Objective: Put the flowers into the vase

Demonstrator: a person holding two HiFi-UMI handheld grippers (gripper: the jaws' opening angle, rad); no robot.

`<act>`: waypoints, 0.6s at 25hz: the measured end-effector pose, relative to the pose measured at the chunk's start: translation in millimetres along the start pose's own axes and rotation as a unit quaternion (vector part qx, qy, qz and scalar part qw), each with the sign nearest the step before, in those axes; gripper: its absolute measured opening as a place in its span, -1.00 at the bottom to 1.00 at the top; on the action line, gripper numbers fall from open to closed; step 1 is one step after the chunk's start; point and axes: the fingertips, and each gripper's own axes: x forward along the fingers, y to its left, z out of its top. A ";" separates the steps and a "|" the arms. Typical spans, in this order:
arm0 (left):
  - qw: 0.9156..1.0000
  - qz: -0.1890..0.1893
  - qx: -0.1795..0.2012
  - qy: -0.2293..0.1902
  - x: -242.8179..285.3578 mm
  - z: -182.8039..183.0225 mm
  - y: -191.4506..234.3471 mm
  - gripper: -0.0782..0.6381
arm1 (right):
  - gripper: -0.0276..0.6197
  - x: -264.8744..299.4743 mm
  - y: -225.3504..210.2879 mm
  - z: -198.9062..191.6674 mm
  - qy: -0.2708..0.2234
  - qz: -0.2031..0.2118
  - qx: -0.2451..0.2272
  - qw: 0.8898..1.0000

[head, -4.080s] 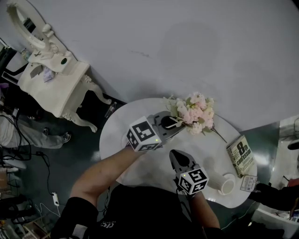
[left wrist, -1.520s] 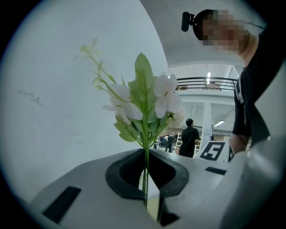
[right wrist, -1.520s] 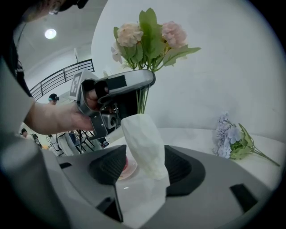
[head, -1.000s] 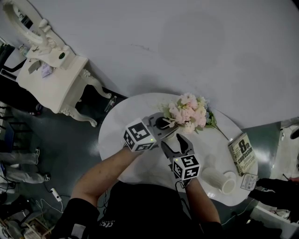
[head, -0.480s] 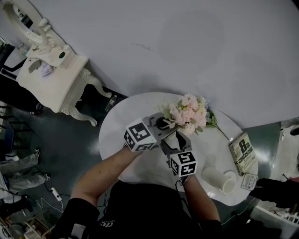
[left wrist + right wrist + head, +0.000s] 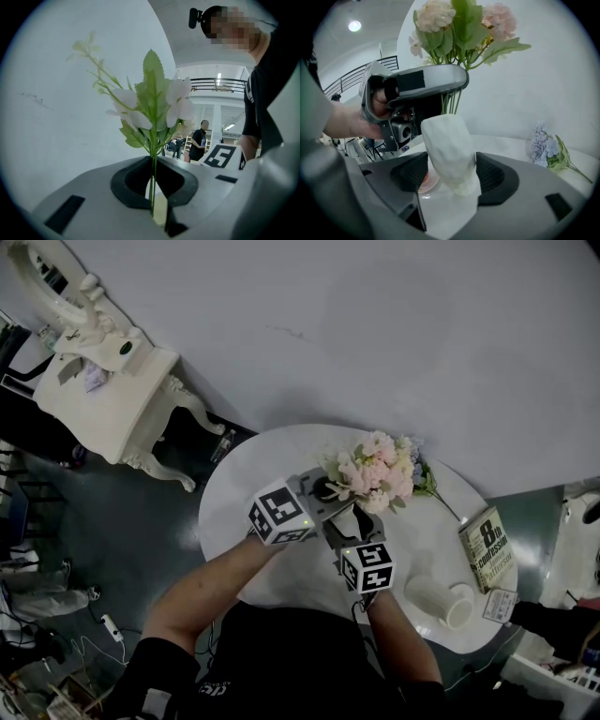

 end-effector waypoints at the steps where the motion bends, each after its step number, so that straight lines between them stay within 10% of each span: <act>1: 1.000 0.001 0.000 0.001 -0.9 -0.2 -0.3 -0.73 | 0.05 -0.1 0.4 0.1 0.000 0.000 -0.001 1.000; 15: 0.999 0.002 0.007 0.032 -6.1 -10.7 -5.0 -0.73 | 0.05 0.3 3.2 -0.3 -0.001 -0.003 -0.004 1.000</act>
